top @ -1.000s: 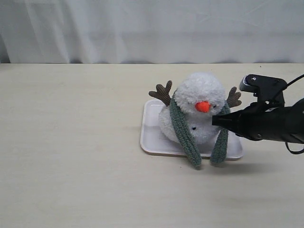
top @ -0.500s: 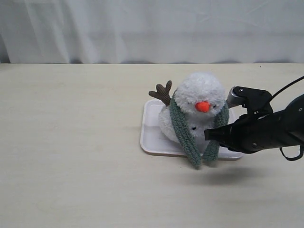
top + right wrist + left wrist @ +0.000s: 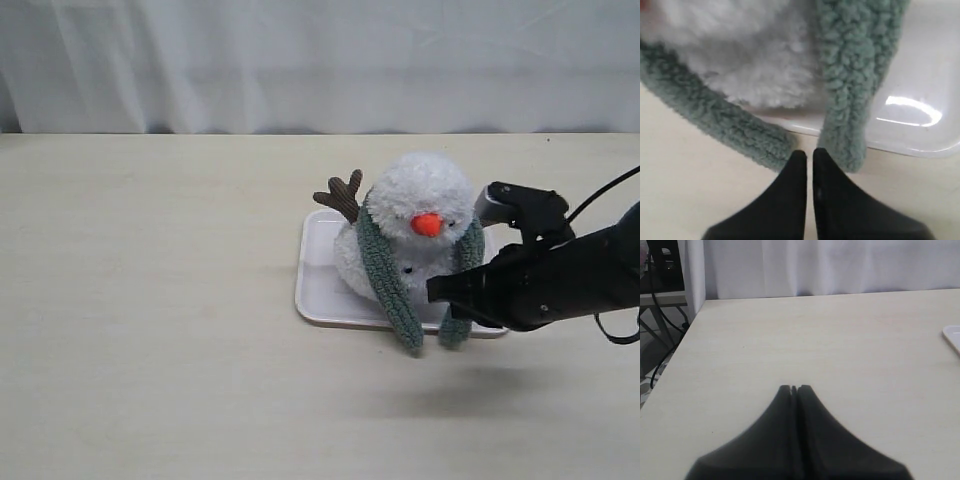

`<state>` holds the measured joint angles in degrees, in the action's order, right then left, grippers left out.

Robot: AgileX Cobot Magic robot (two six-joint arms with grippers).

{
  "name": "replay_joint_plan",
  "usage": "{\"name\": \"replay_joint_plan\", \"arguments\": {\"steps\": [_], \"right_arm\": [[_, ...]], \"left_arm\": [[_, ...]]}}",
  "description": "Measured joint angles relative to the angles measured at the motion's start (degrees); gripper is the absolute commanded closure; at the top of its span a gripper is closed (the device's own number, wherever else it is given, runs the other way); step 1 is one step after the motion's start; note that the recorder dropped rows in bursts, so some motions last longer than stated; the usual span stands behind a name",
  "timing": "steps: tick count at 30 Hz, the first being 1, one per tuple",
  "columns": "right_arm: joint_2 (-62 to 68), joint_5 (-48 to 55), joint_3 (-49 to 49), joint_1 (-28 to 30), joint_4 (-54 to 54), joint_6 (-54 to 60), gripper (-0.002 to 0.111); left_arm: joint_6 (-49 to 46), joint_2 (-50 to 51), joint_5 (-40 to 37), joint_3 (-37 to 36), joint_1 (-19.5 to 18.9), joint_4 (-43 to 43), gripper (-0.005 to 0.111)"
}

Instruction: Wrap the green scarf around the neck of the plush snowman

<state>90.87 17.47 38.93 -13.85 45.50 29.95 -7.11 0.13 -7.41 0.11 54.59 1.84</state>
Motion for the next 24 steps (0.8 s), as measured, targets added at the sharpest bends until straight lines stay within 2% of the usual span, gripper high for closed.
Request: {"name": "replay_joint_plan", "arguments": {"steps": [7,11,17,24], "right_arm": [[-24.9,-3.56,-7.54,0.0,0.11,1.37,0.104],[-44.58,-3.67,-11.16,0.0,0.11,2.56,0.104],[-69.34,-3.19,-12.85,0.0,0.11,3.15,0.104],[-82.6,-2.38,-12.85,0.0,0.11,3.38,0.104]], "left_arm": [[0.0,0.0,0.0,0.0,0.0,0.0,0.107],[0.0,0.0,0.0,0.0,0.0,0.0,0.107],[0.0,0.0,0.0,0.0,0.0,0.0,0.107],[0.0,0.0,0.0,0.0,0.0,0.0,0.107]]}}
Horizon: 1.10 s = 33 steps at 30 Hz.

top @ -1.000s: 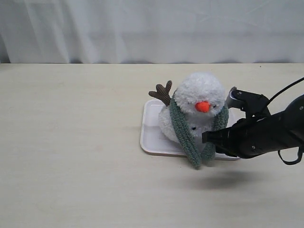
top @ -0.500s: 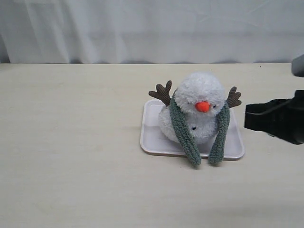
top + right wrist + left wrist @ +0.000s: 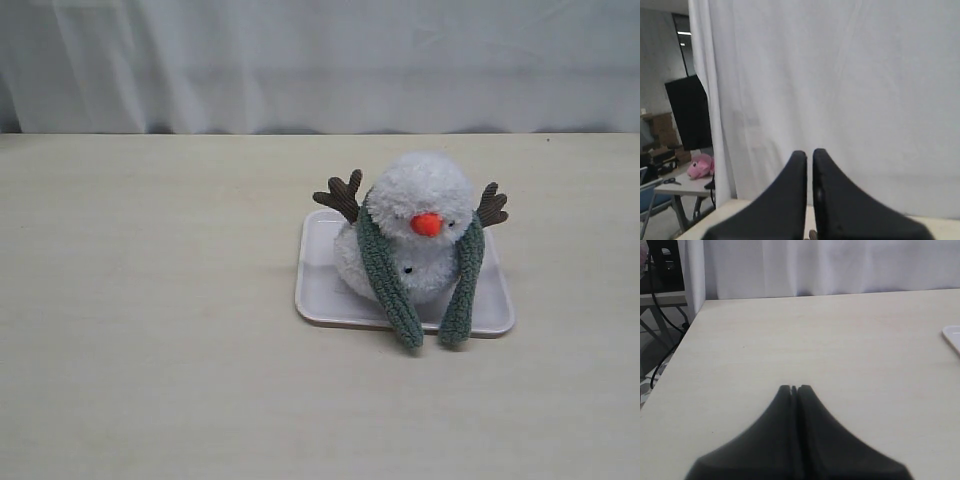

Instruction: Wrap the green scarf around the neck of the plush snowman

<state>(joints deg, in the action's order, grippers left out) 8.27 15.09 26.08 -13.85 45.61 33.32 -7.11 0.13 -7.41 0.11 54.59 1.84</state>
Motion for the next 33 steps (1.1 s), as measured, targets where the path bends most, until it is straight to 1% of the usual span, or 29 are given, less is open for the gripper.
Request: {"name": "replay_joint_plan", "arguments": {"steps": [7,33], "right_arm": [[-7.87,0.0,0.0,0.0,0.0,0.0,0.104],[-7.97,0.0,0.0,0.0,0.13,0.1,0.104]], "left_arm": [[0.0,0.0,0.0,0.0,0.0,0.0,0.107],[0.0,0.0,0.0,0.0,0.0,0.0,0.107]]}}
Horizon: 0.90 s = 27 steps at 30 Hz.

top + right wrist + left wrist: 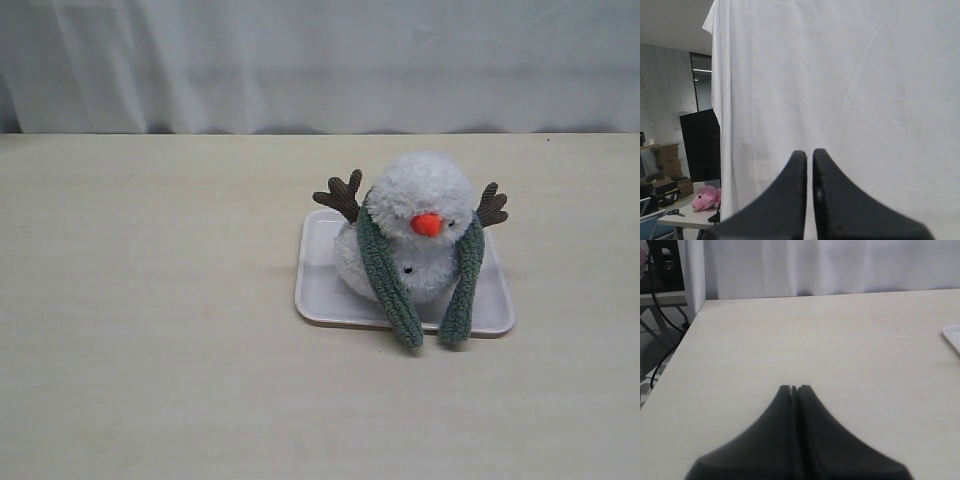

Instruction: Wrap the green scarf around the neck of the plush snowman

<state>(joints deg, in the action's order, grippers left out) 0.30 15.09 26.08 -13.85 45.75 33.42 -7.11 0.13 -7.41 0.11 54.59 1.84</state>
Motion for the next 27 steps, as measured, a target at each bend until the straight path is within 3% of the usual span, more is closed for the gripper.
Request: {"name": "replay_joint_plan", "arguments": {"steps": [5,6,8,13,20,27], "right_arm": [[-0.11,-8.17,-4.49,0.0,-3.23,-4.81,0.104],[-0.11,-8.96,-5.03,0.0,-6.84,-7.86,0.104],[-0.11,-10.29,-5.7,0.0,-26.83,-25.49,0.104],[-0.11,-11.29,-6.29,0.84,-45.75,-40.47,0.104],[-0.11,-18.46,-14.87,9.34,-48.42,-41.49,0.104],[-0.11,-18.82,-19.27,13.17,-53.92,-41.51,0.104]], "left_arm": [[0.0,0.0,0.0,0.0,0.0,0.0,0.107],[0.0,0.0,0.0,0.0,0.0,0.0,0.107],[0.0,0.0,0.0,0.0,0.0,0.0,0.107],[0.0,0.0,0.0,0.0,0.0,0.0,0.107],[0.0,0.0,0.0,0.0,0.0,0.0,0.107],[0.0,0.0,0.0,0.0,0.0,0.0,0.107]]}}
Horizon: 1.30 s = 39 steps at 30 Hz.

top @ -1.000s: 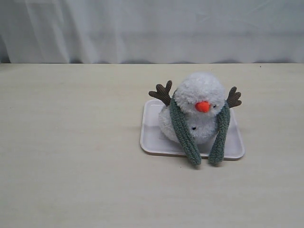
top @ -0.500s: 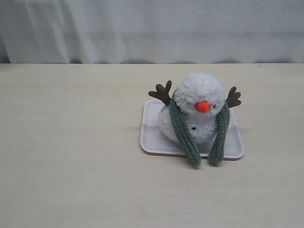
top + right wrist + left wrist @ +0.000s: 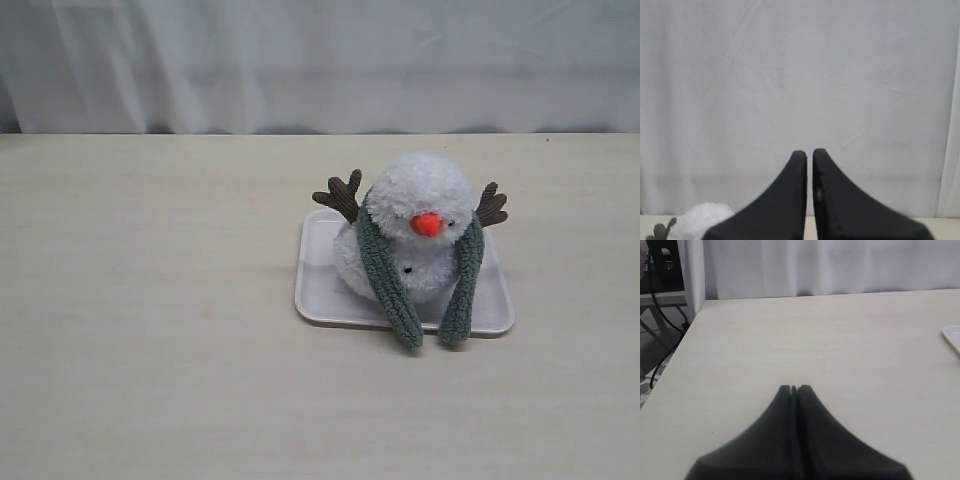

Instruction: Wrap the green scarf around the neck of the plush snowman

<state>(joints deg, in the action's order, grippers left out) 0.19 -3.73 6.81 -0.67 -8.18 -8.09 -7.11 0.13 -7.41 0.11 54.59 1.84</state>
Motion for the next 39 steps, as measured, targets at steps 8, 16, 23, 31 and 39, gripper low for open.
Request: {"name": "replay_joint_plan", "arguments": {"steps": [8,16,23,31,39], "right_arm": [[0.1,-0.24,-5.79,0.2,-4.48,0.24,0.104],[0.1,7.24,-6.61,0.2,-4.11,0.46,0.104],[0.1,13.55,-6.7,0.2,-1.99,0.56,0.104],[0.1,22.77,-6.7,0.2,-1.99,1.08,0.104],[0.1,23.64,-6.7,0.2,-1.58,1.08,0.104]], "left_arm": [[0.0,0.0,0.0,0.0,0.0,0.0,0.107],[0.0,0.0,0.0,0.0,0.0,0.0,0.107],[0.0,0.0,0.0,0.0,0.0,0.0,0.107],[0.0,0.0,0.0,0.0,0.0,0.0,0.107],[0.0,0.0,0.0,0.0,0.0,0.0,0.107]]}}
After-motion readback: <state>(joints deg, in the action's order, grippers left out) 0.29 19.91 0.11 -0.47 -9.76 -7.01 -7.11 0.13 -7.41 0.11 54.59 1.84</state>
